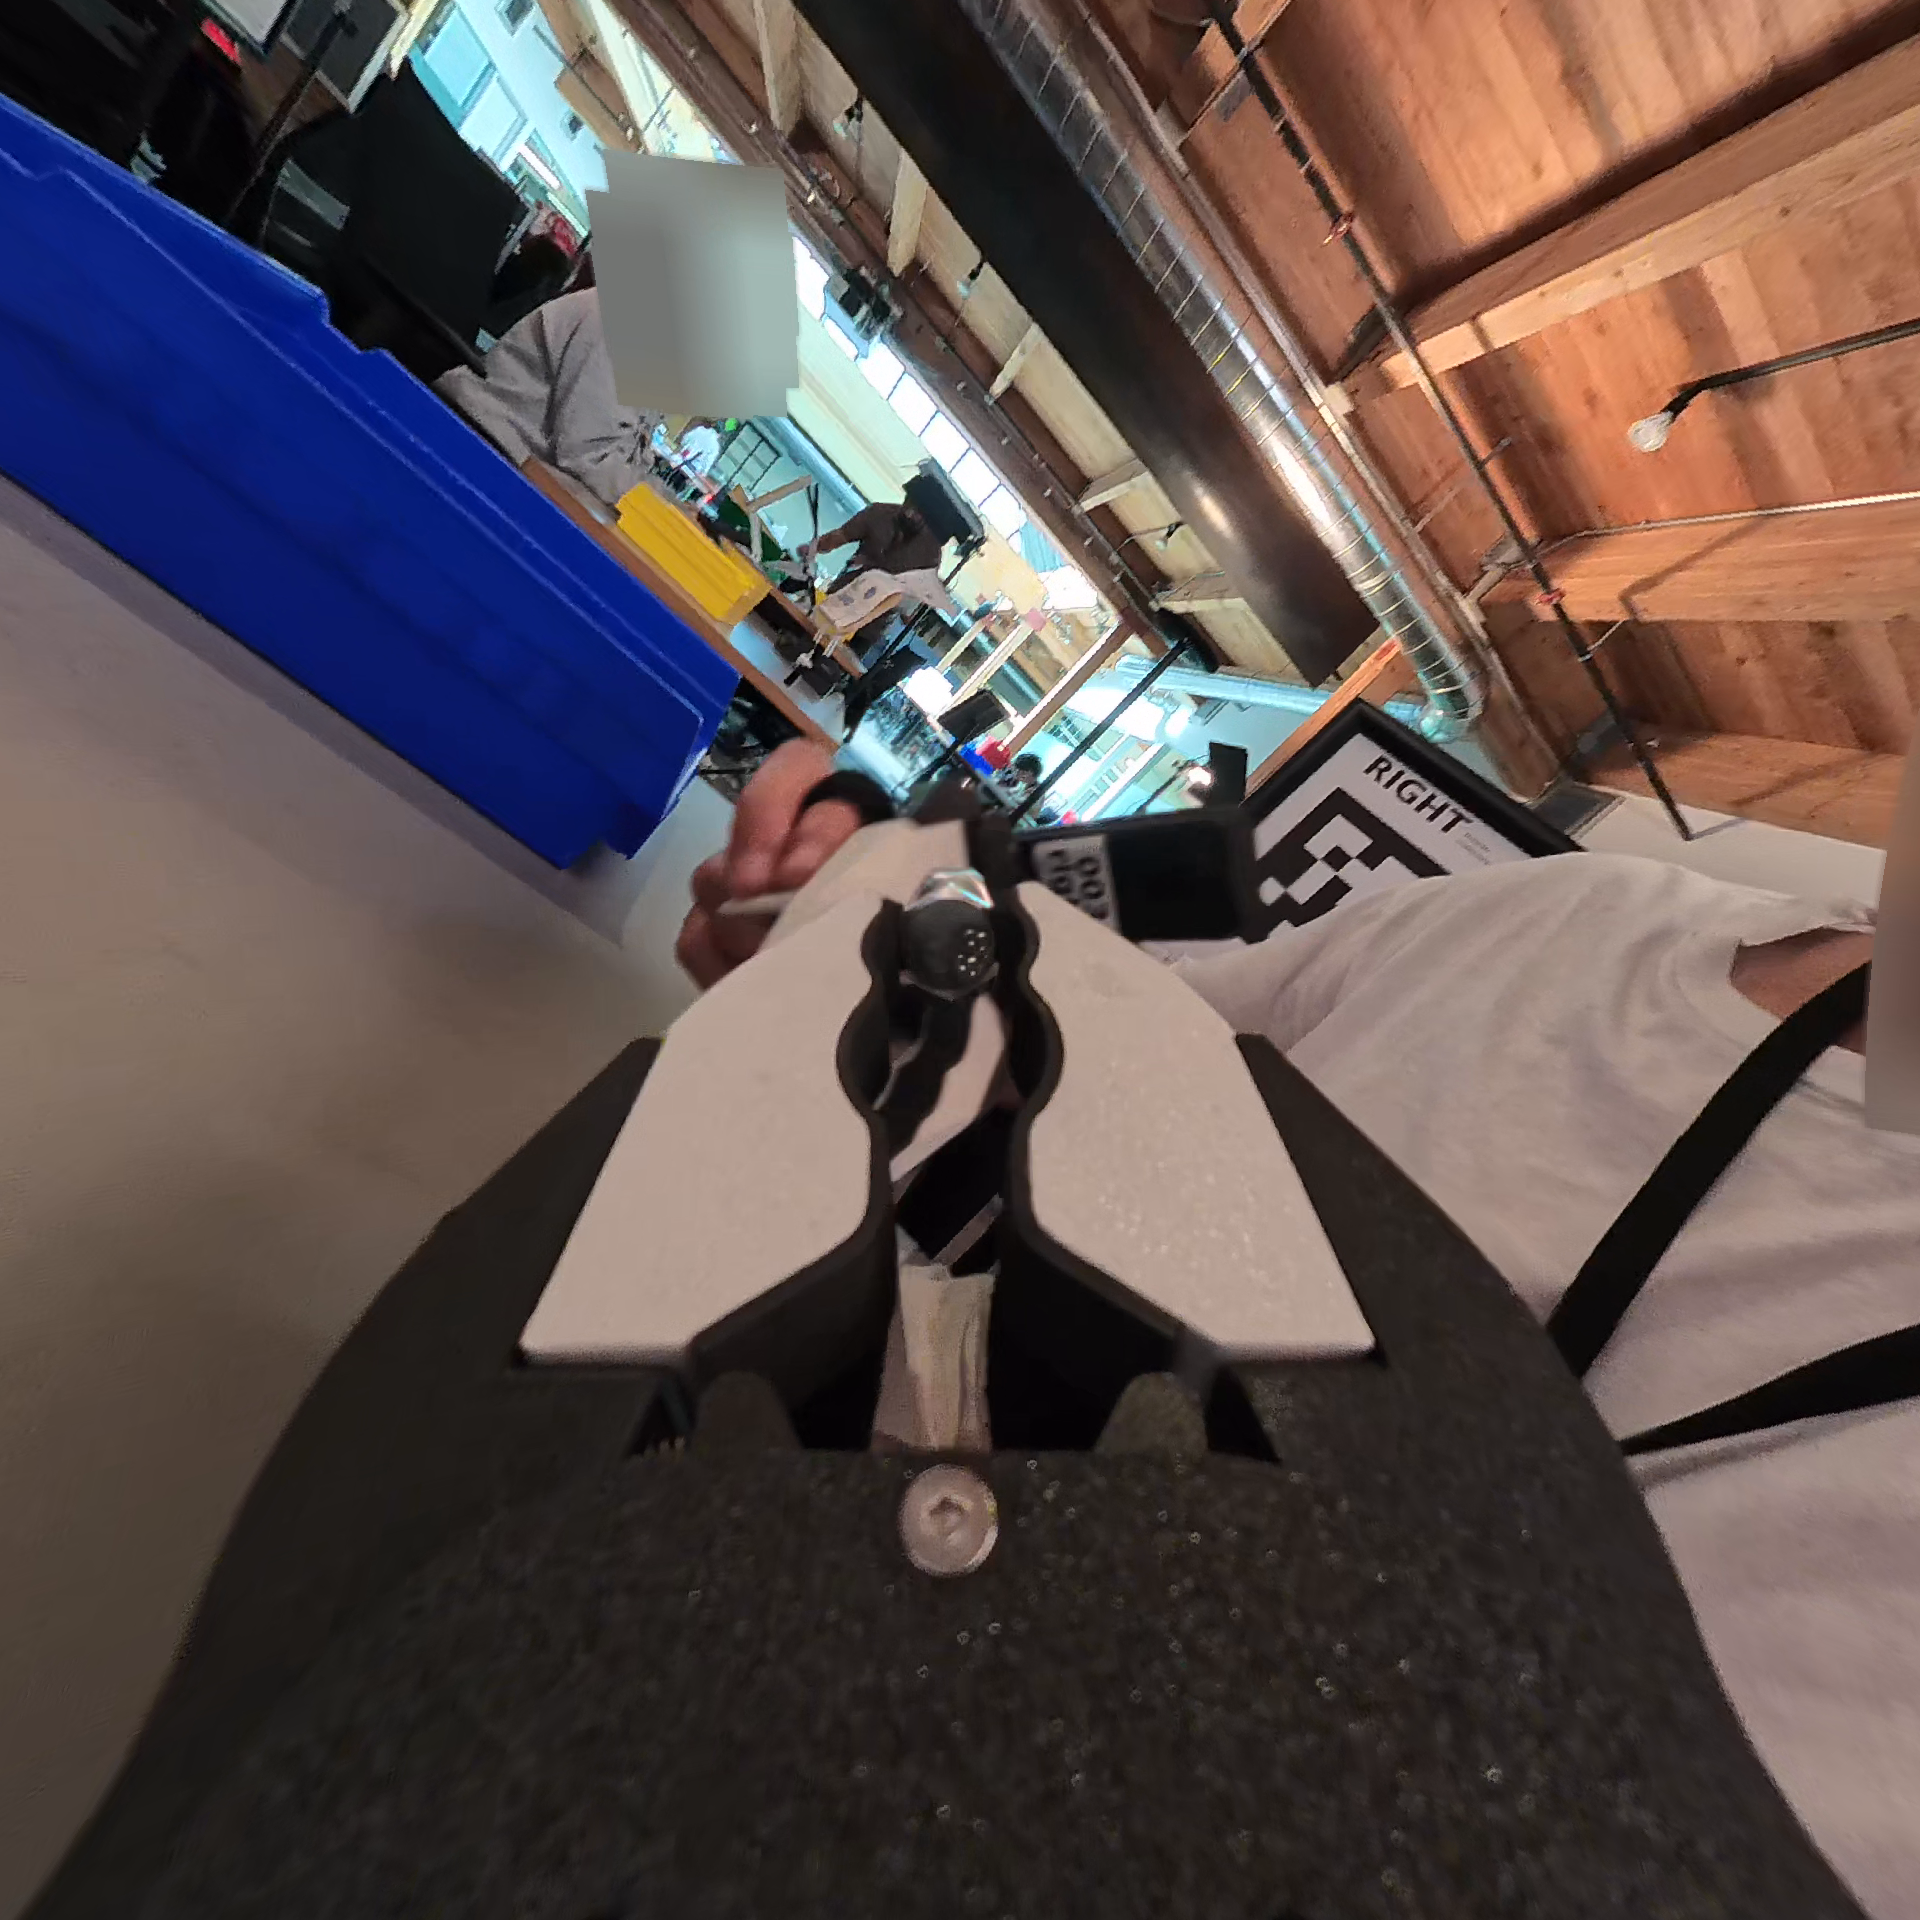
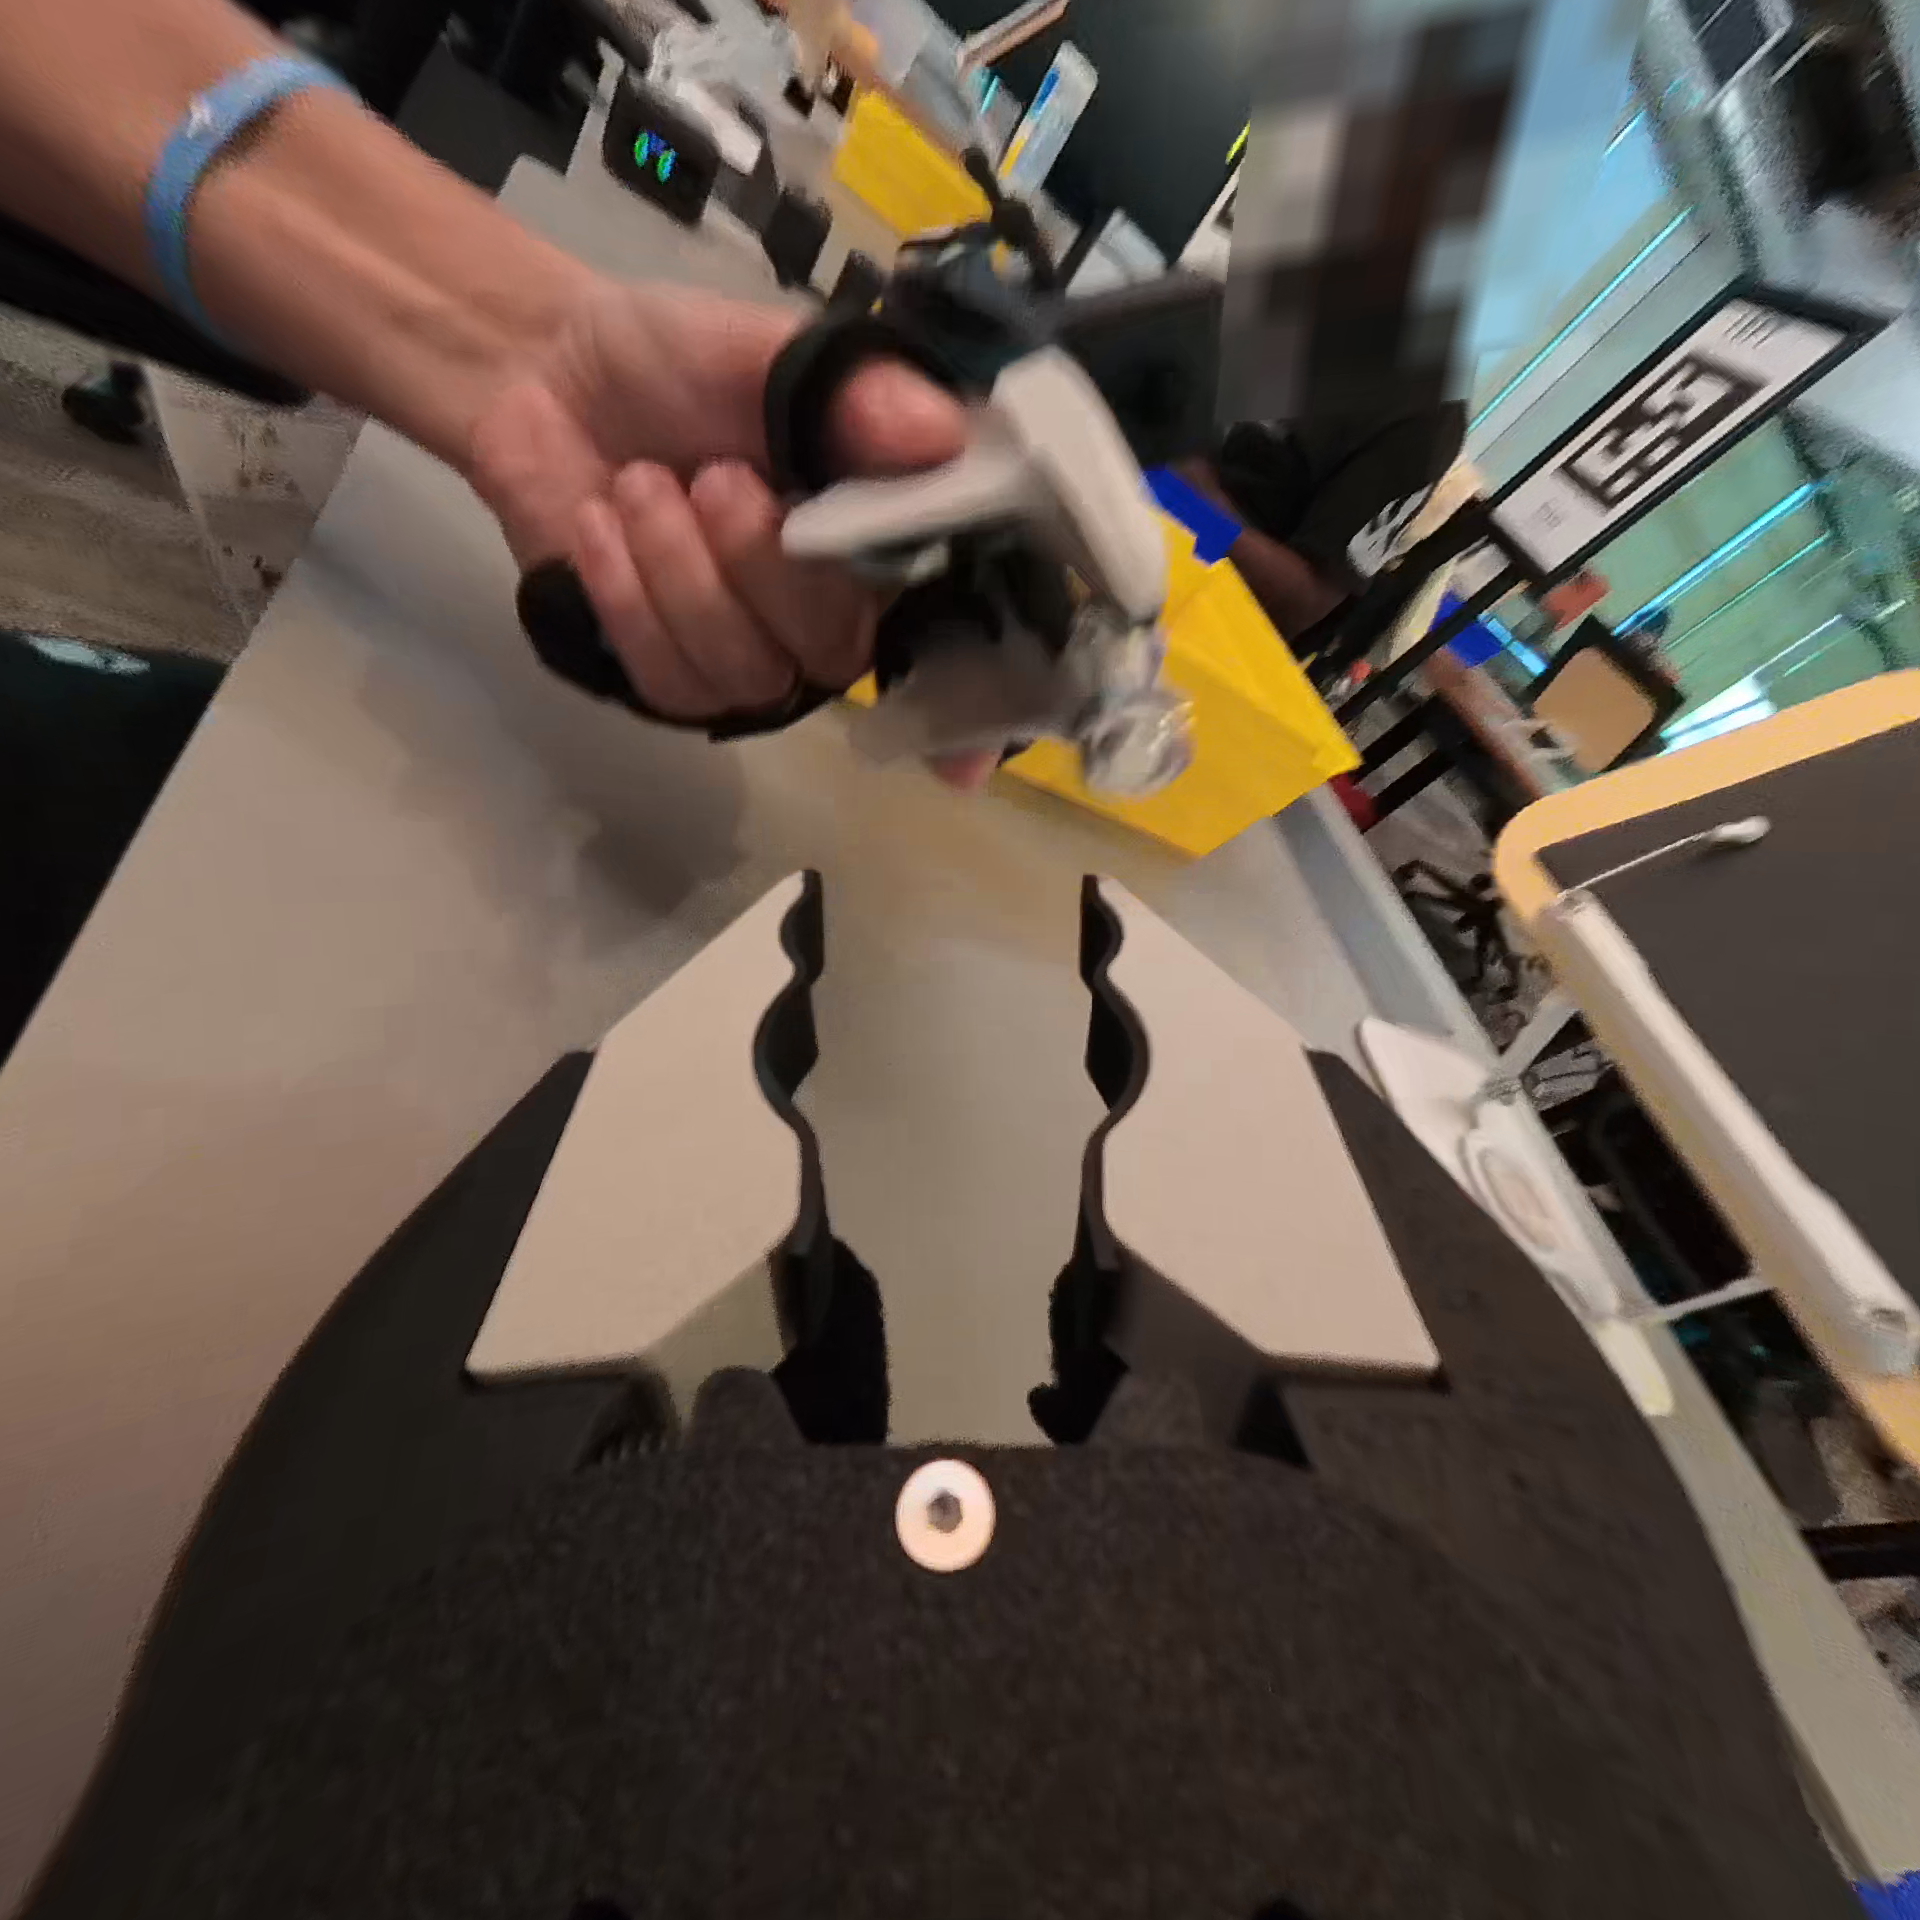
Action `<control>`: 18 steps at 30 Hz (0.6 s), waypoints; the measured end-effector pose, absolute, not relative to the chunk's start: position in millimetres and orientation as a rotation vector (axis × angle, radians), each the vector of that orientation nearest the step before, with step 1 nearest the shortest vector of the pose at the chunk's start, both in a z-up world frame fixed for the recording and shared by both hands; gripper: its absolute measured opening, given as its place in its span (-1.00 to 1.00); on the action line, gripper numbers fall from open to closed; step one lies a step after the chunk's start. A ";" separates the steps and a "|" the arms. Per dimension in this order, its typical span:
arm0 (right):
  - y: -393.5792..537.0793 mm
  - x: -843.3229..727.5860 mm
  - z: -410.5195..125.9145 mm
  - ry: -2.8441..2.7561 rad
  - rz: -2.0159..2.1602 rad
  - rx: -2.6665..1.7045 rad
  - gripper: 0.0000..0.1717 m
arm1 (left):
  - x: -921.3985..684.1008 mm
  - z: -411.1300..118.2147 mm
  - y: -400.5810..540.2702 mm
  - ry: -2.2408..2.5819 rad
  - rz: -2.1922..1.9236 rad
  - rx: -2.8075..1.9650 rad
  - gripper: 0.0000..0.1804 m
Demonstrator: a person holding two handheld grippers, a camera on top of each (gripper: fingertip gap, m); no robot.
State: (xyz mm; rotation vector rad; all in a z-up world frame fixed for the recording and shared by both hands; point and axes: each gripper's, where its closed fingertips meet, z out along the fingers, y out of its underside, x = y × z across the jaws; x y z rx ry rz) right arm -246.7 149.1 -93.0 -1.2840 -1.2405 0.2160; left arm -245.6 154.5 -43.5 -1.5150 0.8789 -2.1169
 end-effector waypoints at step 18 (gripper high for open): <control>152.7 -253.1 -91.4 -1.211 0.187 -1.291 -0.43 | -244.5 -42.2 150.6 0.897 -2.123 -1.511 -0.81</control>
